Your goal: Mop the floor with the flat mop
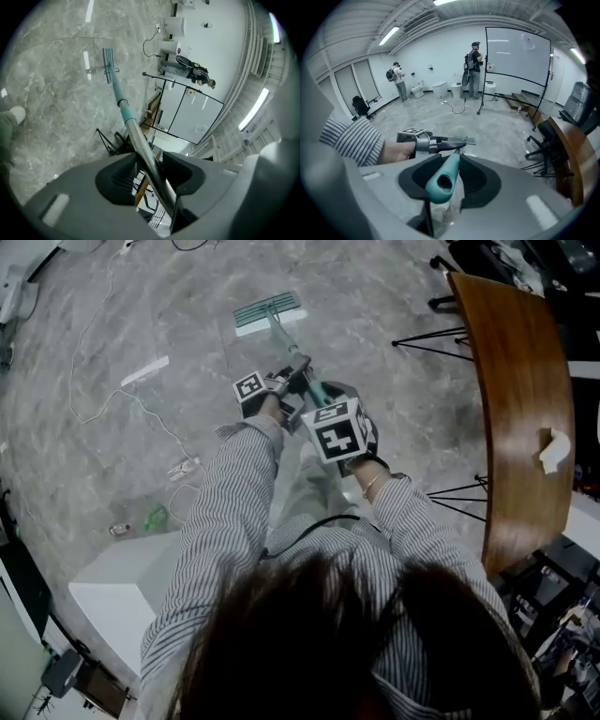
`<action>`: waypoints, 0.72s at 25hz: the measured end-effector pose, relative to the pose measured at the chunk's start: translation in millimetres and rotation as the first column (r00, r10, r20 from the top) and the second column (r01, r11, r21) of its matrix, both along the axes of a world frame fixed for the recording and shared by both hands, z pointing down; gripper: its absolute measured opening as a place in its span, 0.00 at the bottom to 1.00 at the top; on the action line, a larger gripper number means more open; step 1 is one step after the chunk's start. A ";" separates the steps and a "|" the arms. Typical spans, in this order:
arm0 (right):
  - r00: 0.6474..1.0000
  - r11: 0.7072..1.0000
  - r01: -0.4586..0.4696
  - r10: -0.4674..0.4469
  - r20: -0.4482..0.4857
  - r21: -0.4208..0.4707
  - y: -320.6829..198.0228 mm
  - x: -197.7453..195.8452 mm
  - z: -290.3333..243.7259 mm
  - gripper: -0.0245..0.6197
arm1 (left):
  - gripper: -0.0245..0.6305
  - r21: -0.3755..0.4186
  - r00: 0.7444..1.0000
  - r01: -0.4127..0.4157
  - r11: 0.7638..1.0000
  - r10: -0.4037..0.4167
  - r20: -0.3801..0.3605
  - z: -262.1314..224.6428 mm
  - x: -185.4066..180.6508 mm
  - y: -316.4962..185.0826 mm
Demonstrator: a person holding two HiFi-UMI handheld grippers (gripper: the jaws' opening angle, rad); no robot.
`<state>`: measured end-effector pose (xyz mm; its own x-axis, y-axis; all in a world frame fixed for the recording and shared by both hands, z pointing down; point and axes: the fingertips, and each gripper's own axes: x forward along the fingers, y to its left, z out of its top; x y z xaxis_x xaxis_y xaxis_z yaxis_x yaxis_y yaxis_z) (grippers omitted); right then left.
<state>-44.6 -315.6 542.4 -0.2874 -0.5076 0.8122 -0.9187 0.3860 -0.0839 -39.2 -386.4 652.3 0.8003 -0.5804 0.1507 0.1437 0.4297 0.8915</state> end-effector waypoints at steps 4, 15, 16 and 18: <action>0.997 0.998 0.058 -0.059 -0.055 -0.012 -28.8 -7.5 15.7 0.23 | 0.29 0.002 0.999 0.015 1.000 -0.015 0.036 20.2 -9.5 -31.9; 0.995 0.997 0.067 -0.069 -0.072 -0.042 -55.3 -11.4 21.4 0.23 | 0.28 0.008 0.998 0.035 0.999 -0.036 0.055 27.7 -16.2 -59.5; 0.994 0.997 0.069 -0.073 -0.076 -0.047 -53.5 -11.1 23.1 0.23 | 0.28 0.007 0.998 0.032 0.999 -0.032 0.057 28.0 -15.9 -57.6; 0.995 0.996 0.065 -0.069 -0.075 -0.053 -49.4 -9.6 25.7 0.23 | 0.27 0.006 0.997 0.022 1.000 -0.023 0.067 29.3 -15.0 -53.0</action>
<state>-54.2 -364.9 568.1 -0.2553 -0.4468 0.8574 -0.8953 0.4442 -0.0351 -54.3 -439.4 681.6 0.7751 -0.5990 0.2007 0.0932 0.4226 0.9015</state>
